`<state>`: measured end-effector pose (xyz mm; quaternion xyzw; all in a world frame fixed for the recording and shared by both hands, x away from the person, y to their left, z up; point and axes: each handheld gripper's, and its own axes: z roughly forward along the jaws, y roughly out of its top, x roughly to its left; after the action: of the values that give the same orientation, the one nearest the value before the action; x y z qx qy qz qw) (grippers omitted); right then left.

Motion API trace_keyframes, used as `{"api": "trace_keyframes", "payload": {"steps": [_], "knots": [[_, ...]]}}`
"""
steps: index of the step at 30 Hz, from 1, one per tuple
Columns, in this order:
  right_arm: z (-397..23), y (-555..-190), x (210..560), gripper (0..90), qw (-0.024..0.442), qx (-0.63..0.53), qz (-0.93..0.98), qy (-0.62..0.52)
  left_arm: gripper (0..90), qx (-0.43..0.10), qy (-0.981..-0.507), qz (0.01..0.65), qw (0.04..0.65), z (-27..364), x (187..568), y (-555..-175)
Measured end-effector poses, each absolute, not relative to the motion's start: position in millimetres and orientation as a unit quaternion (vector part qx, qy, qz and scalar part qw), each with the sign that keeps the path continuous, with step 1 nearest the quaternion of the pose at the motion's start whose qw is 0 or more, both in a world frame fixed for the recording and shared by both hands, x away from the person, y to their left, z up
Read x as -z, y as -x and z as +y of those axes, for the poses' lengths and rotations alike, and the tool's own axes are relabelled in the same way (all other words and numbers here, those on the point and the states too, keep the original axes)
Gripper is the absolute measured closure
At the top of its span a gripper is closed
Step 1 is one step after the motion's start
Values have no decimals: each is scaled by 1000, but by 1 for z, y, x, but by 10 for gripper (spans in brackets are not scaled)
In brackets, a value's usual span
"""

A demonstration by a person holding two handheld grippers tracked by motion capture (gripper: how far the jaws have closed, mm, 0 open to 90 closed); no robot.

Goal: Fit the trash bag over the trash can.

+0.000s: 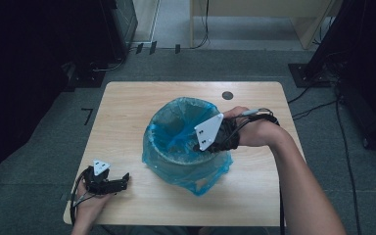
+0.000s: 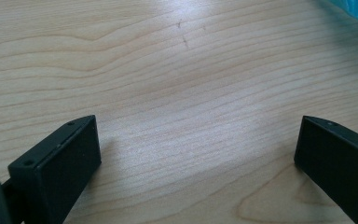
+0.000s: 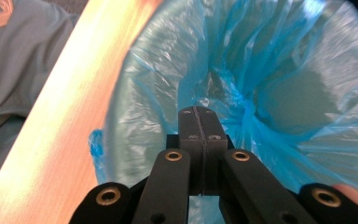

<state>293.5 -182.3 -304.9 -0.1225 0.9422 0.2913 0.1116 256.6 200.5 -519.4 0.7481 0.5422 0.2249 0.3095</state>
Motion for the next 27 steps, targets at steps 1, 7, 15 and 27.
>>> {"api": "trace_keyframes", "payload": {"steps": [1, 7, 15, 27], "knots": [[-185, -291, 303, 900, 111, -295, 941, 123, 0, -225, -748, 542, 310, 200, 519, -257], [-201, -281, 296, 900, 113, -316, 934, 126, 0, -225, -748, 542, 309, 200, 519, -257], [-219, -266, 298, 900, 97, -324, 932, 131, 0, -225, -748, 542, 309, 201, 519, -257], [-252, -256, 329, 900, 79, -329, 937, 91, 0, -225, -748, 542, 309, 201, 519, -257]]}}
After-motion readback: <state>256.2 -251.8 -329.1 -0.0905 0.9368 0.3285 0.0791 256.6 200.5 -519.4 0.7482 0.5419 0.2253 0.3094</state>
